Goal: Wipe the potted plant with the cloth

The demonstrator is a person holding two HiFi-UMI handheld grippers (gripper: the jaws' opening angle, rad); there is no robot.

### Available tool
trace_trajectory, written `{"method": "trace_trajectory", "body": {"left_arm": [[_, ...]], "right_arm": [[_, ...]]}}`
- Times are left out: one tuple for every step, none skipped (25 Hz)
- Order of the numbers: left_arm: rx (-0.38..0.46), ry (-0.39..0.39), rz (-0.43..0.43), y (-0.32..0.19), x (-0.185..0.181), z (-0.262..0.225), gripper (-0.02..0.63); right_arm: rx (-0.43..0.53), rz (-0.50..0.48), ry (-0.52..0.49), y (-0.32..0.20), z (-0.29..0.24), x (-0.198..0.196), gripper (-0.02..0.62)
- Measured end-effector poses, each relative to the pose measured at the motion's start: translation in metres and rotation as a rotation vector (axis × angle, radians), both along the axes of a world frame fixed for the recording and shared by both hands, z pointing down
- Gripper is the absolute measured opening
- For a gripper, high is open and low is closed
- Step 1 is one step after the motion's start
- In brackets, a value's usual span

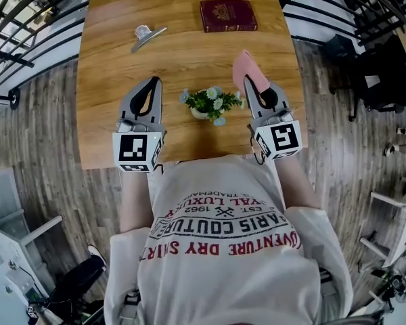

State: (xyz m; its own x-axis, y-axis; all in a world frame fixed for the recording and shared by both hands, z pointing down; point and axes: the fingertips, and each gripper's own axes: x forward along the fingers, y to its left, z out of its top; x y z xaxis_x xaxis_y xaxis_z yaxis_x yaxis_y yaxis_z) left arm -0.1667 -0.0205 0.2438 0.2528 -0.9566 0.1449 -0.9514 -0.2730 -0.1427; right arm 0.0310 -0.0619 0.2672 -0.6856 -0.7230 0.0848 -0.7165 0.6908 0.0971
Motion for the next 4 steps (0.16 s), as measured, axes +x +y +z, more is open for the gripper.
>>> {"method": "trace_trajectory", "body": {"left_arm": [[-0.001,-0.003,-0.001,-0.0005,-0.0008,0.0001,0.018],[-0.002,-0.004,-0.002,-0.0009,-0.0013,0.0002,0.018],[-0.003,-0.005,-0.002,-0.0013,-0.0016,0.0002,0.018],[-0.003,-0.006,-0.002,-0.0016,-0.0019,0.0002,0.018]], "right_arm": [[0.001,0.003,-0.001,-0.0008,-0.0003,0.0003,0.038],[0.002,0.004,-0.002,-0.0013,-0.0006,0.0006,0.038],[0.004,0.005,-0.002,-0.0017,-0.0007,0.001,0.038],[0.007,0.005,-0.001,-0.002,-0.0008,0.0014,0.038]]}}
